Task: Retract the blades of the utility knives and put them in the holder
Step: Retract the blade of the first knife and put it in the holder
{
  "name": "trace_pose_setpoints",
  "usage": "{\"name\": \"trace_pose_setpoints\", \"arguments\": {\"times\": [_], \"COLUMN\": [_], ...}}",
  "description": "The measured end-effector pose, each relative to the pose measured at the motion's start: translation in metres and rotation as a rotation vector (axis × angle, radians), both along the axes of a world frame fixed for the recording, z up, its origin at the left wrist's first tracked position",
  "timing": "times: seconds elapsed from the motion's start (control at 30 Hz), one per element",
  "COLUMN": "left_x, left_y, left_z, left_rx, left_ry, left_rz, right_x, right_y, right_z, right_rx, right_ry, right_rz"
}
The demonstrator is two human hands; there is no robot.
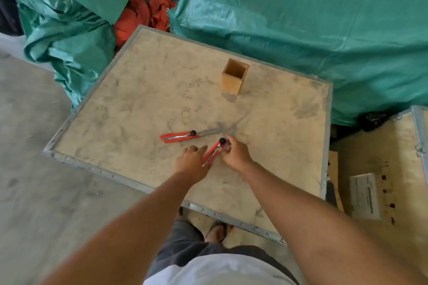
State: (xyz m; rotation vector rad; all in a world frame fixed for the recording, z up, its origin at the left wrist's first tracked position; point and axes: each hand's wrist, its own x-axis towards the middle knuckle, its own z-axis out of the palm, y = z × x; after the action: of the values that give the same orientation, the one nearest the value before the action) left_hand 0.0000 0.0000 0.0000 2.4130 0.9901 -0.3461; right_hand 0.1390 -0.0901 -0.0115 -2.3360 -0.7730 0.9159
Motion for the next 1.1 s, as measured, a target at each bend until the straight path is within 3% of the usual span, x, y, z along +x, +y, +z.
{"name": "trace_pose_setpoints", "arguments": {"times": [0.13,0.3,0.5,0.77,0.93,1.1], "left_x": [0.003,-0.002,-0.022,-0.038,-0.042,-0.039], "left_y": [-0.002,0.006,0.024,0.063,0.071,0.083], "left_z": [-0.013,-0.013,0.015,0.084,0.114,0.134], "left_rx": [0.029,-0.087,-0.216,-0.544,-0.761,-0.864], "left_ry": [0.011,-0.103,-0.277,-0.372,-0.510,-0.600], "left_rz": [-0.052,-0.022,-0.012,-0.108,0.050,0.162], "right_x": [-0.002,-0.007,-0.018,-0.008,-0.020,-0.032], "right_y": [0.009,0.018,0.024,0.032,0.035,0.039], "right_z": [-0.001,-0.004,0.023,0.097,0.135,0.153], "right_rx": [-0.035,-0.002,0.191,0.436,0.577,0.524], "right_ry": [0.008,0.027,0.261,0.275,0.354,0.305], "right_rz": [-0.070,-0.229,-0.542,-0.500,-0.455,-0.271]}}
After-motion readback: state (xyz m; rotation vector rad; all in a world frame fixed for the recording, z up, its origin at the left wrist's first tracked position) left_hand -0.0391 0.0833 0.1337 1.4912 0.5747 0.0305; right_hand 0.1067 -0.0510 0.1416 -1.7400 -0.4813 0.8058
